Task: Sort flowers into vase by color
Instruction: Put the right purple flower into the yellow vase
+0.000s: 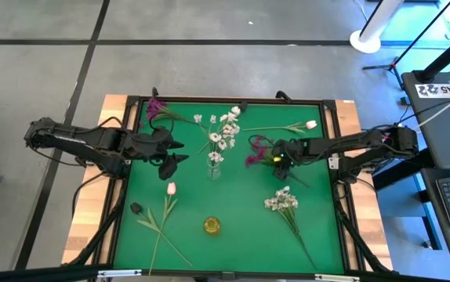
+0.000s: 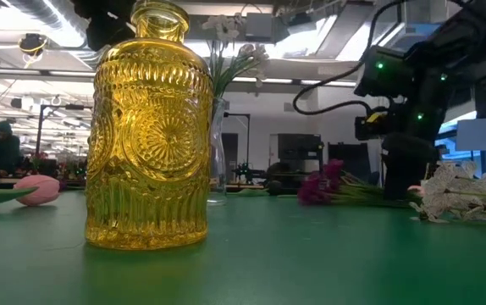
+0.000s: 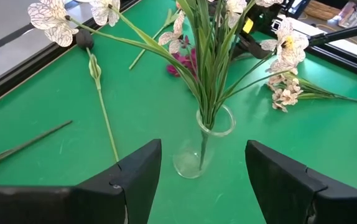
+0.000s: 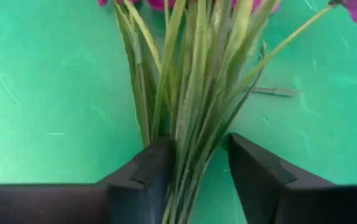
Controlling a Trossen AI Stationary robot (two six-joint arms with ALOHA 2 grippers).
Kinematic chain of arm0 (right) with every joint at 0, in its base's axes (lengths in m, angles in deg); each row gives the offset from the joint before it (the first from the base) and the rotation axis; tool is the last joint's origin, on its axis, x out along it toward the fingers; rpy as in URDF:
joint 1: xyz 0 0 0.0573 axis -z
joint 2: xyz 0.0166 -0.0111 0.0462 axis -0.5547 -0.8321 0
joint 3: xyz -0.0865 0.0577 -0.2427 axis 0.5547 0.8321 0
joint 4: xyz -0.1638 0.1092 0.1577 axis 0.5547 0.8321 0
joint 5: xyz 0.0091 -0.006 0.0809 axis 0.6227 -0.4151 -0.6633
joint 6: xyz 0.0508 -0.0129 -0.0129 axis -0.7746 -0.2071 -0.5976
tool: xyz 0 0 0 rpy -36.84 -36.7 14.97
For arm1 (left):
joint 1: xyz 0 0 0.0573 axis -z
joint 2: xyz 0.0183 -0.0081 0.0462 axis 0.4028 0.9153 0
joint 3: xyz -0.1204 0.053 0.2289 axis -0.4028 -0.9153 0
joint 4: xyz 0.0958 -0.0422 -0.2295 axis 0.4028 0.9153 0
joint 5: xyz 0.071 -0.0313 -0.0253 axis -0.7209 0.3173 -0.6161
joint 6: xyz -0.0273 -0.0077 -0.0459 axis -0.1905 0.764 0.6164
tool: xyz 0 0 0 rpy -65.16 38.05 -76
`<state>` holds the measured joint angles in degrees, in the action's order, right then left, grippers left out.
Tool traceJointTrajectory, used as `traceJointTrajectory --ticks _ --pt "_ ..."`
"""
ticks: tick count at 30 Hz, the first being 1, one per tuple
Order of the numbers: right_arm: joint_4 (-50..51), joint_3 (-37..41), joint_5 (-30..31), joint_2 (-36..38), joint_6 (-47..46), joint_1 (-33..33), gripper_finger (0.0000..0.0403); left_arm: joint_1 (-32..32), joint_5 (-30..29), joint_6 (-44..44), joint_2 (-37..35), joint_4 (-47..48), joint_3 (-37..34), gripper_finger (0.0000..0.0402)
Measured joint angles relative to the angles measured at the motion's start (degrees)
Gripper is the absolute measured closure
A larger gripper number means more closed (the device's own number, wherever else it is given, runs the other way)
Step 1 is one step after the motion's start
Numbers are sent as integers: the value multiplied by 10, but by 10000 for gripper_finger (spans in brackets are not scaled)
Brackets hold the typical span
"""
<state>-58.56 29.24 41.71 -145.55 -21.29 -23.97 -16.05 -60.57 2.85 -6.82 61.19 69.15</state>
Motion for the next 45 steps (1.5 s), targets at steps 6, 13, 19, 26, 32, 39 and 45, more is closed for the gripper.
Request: traceJointTrajectory --ticks 6,13,19,26,32,39,45 --pt "1 0 2 0 28 21 308 0 0 0 0 0 0 175" --pt "12 -10 5 -2 52 27 386 0 0 8 0 0 0 175" --pt "83 -60 16 4 55 27 386 0 -5 14 0 0 0 175" --pt "149 -122 28 73 55 27 393 0 -6 16 0 2 0 175" --pt "181 -146 21 191 49 27 397 0 -7 19 0 4 0 175" --pt "19 -121 -76 358 -6 19 399 0 -9 19 0 -2 0 175" --pt "-313 -47 -139 400 0 -57 398 0 -10 17 0 -8 0 175"
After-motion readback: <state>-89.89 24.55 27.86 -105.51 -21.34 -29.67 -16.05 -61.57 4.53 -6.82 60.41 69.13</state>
